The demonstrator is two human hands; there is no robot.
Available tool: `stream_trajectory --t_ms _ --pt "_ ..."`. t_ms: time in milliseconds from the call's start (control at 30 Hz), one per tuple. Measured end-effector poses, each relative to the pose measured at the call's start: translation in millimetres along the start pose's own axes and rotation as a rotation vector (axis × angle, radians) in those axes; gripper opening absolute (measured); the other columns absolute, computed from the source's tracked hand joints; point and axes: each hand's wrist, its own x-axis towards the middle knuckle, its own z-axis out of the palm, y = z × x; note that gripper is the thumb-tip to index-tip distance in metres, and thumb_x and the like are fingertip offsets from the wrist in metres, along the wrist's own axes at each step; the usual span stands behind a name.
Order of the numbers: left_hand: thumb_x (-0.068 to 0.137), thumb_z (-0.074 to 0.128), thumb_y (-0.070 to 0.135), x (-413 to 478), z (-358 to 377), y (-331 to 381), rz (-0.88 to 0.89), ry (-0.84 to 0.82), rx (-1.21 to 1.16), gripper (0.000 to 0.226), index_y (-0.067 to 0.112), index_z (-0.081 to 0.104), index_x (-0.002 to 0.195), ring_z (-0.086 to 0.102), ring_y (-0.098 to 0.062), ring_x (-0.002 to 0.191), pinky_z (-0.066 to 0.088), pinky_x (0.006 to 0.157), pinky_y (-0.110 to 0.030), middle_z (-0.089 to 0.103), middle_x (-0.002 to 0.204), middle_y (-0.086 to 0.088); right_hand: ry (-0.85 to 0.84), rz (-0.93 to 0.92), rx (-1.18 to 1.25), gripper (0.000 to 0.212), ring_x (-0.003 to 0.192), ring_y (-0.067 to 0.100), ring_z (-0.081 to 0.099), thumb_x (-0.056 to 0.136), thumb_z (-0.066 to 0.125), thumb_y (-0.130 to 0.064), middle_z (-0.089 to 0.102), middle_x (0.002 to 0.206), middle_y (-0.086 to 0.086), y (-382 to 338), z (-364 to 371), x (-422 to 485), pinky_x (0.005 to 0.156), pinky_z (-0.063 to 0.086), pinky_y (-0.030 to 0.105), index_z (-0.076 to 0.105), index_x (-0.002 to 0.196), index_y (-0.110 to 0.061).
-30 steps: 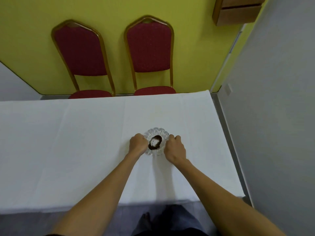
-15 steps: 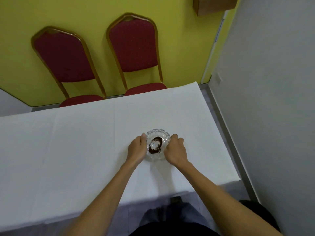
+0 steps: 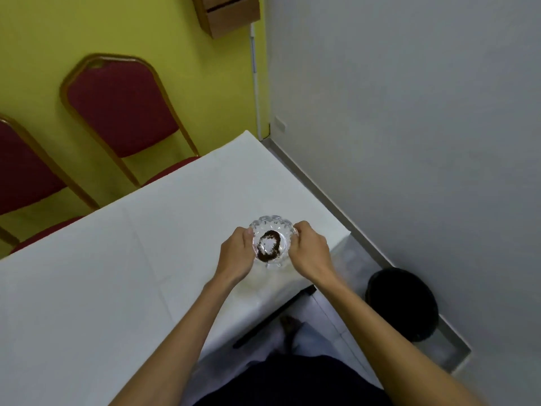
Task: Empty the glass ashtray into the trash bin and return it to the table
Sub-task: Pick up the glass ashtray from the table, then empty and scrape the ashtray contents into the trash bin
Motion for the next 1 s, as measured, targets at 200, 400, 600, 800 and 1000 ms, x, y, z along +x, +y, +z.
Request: stream_trajectory --t_ms 200,400,600,800,1000 --pt "0.106 0.029 0.029 -27 36 32 0.250 -0.166 0.050 0.038 0.011 0.060 0.118 0.063 -0.024 0.091 0.044 0.078 -0.029 0.067 0.099 -0.004 0.228 0.097 0.137 0.033 0.107 0.027 0.065 0.101 0.041 -0.028 0.067 0.124 0.008 48 -28 -47 0.092 0.052 0.041 0.054 0.129 -0.017" --pt "0.107 0.030 0.025 -48 87 65 0.393 -0.301 0.106 0.040 0.007 0.062 0.121 0.063 -0.030 0.106 0.036 0.078 -0.024 0.070 0.115 -0.012 0.330 -0.022 0.073 0.040 0.138 0.015 0.045 0.100 0.046 -0.024 0.045 0.152 0.000 105 -61 -103 0.112 0.042 0.036 0.049 0.140 -0.025" --pt "0.106 0.031 0.024 -65 147 107 0.458 -0.454 0.179 0.039 0.006 0.065 0.108 0.064 -0.034 0.095 0.039 0.074 -0.030 0.071 0.102 -0.018 0.368 0.044 -0.044 0.059 0.145 0.016 0.036 0.078 0.049 0.017 0.034 0.160 -0.002 160 -83 -147 0.115 0.029 0.019 0.060 0.128 -0.014" --pt "0.105 0.034 0.024 -83 225 145 0.455 -0.570 0.223 0.035 0.005 0.063 0.102 0.061 -0.026 0.085 0.044 0.075 -0.034 0.065 0.091 -0.008 0.526 0.121 -0.060 0.046 0.139 0.023 0.046 0.088 0.059 0.004 0.035 0.160 0.003 217 -107 -159 0.109 0.046 0.036 0.059 0.132 -0.011" --pt "0.106 0.033 0.024 -90 282 163 0.480 -0.701 0.272 0.035 0.007 0.063 0.109 0.063 -0.028 0.082 0.040 0.072 -0.029 0.064 0.088 -0.008 0.534 0.162 -0.080 0.039 0.133 0.025 0.053 0.086 0.067 -0.006 0.040 0.157 0.005 281 -125 -160 0.104 0.050 0.038 0.067 0.124 -0.013"
